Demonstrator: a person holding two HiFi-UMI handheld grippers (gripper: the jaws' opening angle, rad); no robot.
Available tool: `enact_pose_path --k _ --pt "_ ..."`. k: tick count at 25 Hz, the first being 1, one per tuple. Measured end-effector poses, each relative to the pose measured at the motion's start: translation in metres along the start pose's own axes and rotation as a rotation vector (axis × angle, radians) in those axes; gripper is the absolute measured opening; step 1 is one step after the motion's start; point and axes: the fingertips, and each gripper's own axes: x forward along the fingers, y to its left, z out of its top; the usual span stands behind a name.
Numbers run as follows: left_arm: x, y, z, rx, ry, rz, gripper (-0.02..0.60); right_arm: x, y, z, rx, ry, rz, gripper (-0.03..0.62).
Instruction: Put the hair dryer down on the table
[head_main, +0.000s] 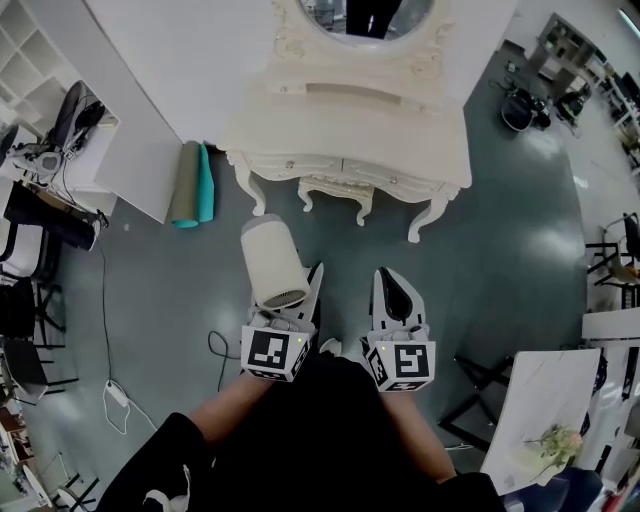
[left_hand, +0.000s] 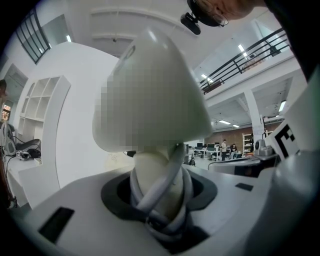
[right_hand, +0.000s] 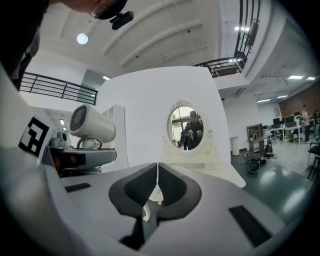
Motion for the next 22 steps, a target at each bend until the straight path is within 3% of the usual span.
enact_pose_path --k 8,14,22 --pt "0.049 0.012 0.001 -0.005 -0.003 -0.029 0.176 0.038 -0.024 0.0 -0.022 0.032 -0.025 0.02" --pt "0.095 0.037 0.002 -0.007 0.025 -0.043 0.176 0.09 -0.03 0.002 -0.014 0.064 0.011 0.018" --pt "0.164 0.069 0.0 -0.041 0.039 -0.068 0.176 0.149 -0.061 0.001 0.005 0.107 -0.008 0.018"
